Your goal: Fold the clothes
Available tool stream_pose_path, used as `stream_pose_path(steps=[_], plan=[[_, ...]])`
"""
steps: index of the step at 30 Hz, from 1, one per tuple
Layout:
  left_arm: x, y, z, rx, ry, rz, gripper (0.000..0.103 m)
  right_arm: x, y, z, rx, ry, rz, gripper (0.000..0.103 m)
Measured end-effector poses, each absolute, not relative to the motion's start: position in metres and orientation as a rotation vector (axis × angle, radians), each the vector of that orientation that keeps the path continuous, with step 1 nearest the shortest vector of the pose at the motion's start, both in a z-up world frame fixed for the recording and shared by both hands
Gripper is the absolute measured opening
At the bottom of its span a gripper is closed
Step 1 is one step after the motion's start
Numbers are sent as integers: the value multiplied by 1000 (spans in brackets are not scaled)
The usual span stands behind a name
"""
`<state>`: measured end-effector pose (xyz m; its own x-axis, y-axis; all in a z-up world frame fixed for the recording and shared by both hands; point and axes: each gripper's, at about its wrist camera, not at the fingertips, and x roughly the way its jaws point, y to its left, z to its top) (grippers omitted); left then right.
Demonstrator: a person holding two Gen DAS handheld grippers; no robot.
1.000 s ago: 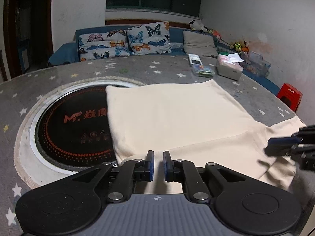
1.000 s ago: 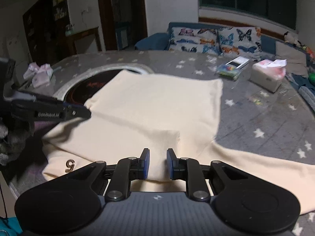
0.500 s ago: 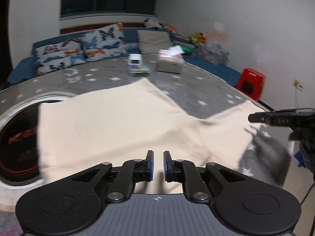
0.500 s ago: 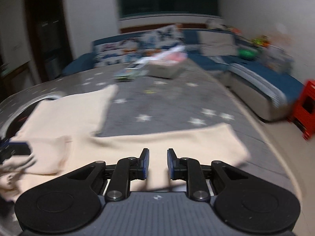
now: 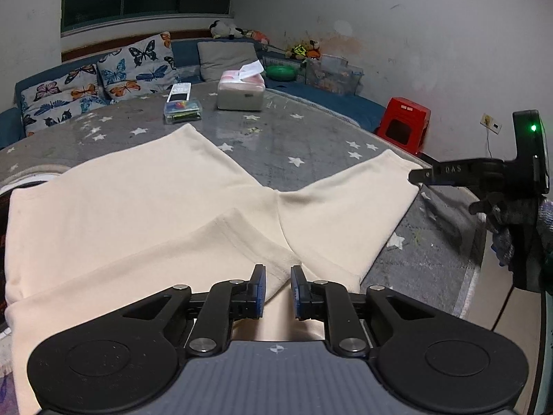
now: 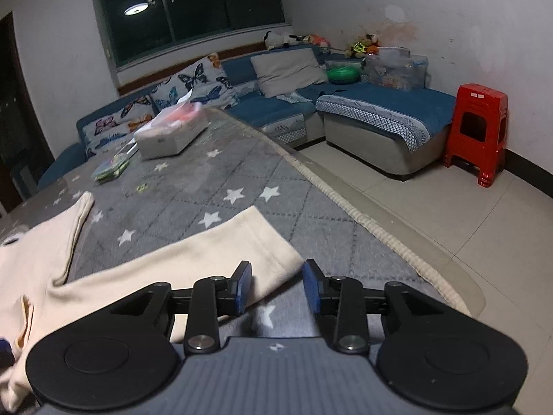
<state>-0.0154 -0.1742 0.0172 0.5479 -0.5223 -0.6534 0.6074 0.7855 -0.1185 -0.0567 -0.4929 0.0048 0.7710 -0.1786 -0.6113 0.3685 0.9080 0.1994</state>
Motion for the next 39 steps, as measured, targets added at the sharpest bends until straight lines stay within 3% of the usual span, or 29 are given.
stream_pose_path(steps=[2, 4, 14, 16, 24, 39], plan=[[-17, -175, 16, 131, 730, -672, 17, -57, -493, 4, 318, 617, -294, 13], [-18, -175, 15, 132, 727, -674, 19, -58, -492, 6, 314, 612, -285, 8], [-24, -159, 27, 94, 694, -656, 26, -68, -459, 67, 283, 481, -105, 6], [-27, -145, 34, 71, 670, -632, 30, -64, -442, 85, 259, 457, -31, 6], [-39, -70, 47, -10, 621, -450, 32, -43, -352, 128, 123, 412, 255, 5], [-66, 25, 42, -117, 605, -211, 33, -27, -177, 102, -37, 532, 683, 5]])
